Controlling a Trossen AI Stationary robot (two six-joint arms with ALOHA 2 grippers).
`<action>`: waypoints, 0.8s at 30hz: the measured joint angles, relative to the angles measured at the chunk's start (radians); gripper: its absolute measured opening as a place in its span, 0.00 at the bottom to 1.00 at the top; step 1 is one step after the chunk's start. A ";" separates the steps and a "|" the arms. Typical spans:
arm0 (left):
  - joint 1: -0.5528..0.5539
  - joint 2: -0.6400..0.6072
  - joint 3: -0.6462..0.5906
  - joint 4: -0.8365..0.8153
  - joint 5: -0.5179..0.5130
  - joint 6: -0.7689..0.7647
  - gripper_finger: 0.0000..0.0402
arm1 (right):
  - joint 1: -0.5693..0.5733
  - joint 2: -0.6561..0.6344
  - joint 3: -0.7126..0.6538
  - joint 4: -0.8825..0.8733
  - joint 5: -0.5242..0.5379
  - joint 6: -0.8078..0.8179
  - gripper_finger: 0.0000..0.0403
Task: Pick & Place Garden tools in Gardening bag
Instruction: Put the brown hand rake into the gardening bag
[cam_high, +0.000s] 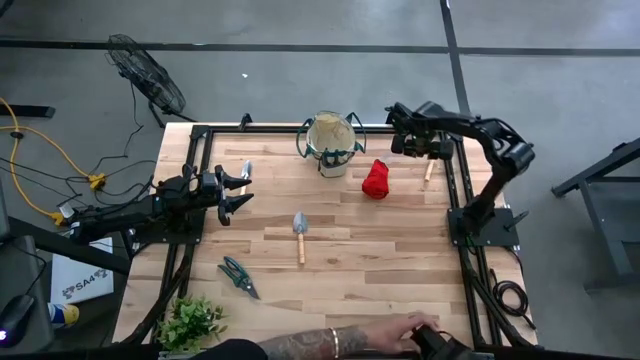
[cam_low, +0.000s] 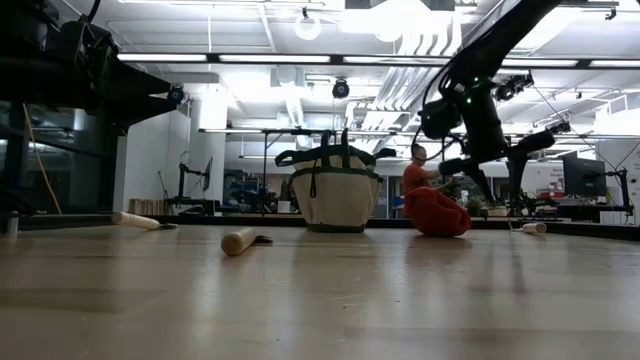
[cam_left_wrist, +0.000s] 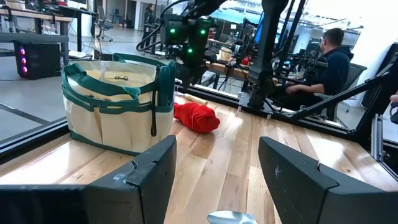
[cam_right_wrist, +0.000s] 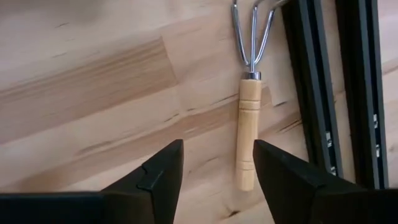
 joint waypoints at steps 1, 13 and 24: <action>0.000 0.000 0.000 0.000 0.000 0.000 0.56 | -0.005 0.009 0.003 -0.005 0.000 0.000 0.44; 0.000 0.000 0.000 0.000 0.000 0.000 0.56 | -0.045 0.035 0.003 -0.077 -0.007 0.016 0.44; 0.000 0.000 0.000 0.000 0.000 0.000 0.56 | -0.097 0.110 0.003 -0.064 -0.051 0.002 0.53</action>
